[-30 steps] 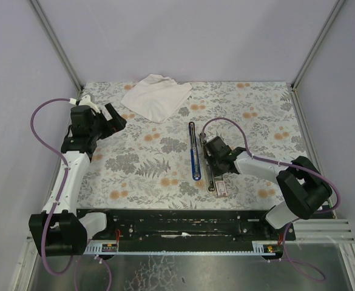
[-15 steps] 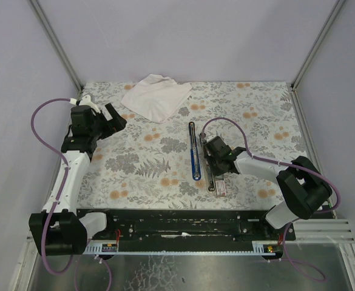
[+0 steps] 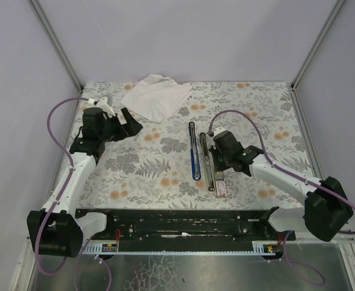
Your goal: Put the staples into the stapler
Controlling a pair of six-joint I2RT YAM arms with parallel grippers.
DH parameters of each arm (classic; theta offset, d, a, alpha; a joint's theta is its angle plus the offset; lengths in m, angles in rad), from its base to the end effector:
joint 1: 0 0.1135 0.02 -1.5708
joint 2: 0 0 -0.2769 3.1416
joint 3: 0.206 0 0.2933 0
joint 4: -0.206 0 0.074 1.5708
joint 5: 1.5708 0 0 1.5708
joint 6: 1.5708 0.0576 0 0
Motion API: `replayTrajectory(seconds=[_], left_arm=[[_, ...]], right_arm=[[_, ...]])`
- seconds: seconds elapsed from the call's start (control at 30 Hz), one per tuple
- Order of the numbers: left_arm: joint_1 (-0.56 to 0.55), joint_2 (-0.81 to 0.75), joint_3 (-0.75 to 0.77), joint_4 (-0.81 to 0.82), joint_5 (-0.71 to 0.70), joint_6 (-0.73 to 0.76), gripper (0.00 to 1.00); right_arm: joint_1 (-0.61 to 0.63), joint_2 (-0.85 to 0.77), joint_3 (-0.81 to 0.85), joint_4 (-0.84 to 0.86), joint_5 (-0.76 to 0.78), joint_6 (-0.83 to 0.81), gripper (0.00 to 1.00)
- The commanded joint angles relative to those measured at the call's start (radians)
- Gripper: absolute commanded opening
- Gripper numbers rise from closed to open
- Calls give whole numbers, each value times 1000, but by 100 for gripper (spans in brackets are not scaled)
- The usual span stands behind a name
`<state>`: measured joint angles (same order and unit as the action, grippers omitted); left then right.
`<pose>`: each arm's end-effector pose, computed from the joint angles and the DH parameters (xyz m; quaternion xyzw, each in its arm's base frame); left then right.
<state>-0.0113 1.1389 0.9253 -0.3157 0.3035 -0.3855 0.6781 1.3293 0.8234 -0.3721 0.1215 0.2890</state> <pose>0.3085 -0.0207 0.2976 -0.0856 0.8565 -0.2255 0.4563 0.2518 0.1939 0.1948 -0.1613 0.9251 0.1070 0.3266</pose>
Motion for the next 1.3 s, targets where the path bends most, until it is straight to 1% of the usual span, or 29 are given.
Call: replayTrajectory(seconds=[0.0,0.03,0.13,0.17,0.3,0.33,0.4,0.47,0.67,0.93,1.27], left_arm=[[-128,-59,-33,132,95,1,100],[-154,-72,-44,147,107,-2,100],[-203,-90,-77,161,120,14,100],[-209,-90,-81,158,123,23,100],[-211,-73,-66,123,105,45,100],[-211,-70,-62,120,102,48,100],[-211,-69,-63,119,96,47,100],[-212,-67,-65,116,92,47,100],[-211,-65,-66,104,79,48,100],[-211,-58,-65,100,72,46,100],[-211,-52,-63,98,69,45,100]], right_arm=[[-9,-81,59,-12,-100,14,0],[-11,-93,59,-8,-98,18,0],[-13,-88,50,-12,-27,22,1],[-17,-75,46,-16,-6,26,4],[-20,-9,32,-4,48,54,25],[-20,9,31,2,63,62,32],[-25,43,32,12,92,74,38],[-37,76,37,20,103,83,41],[-45,149,45,55,84,77,44],[-57,193,36,85,65,68,43],[-61,226,32,99,51,64,34]])
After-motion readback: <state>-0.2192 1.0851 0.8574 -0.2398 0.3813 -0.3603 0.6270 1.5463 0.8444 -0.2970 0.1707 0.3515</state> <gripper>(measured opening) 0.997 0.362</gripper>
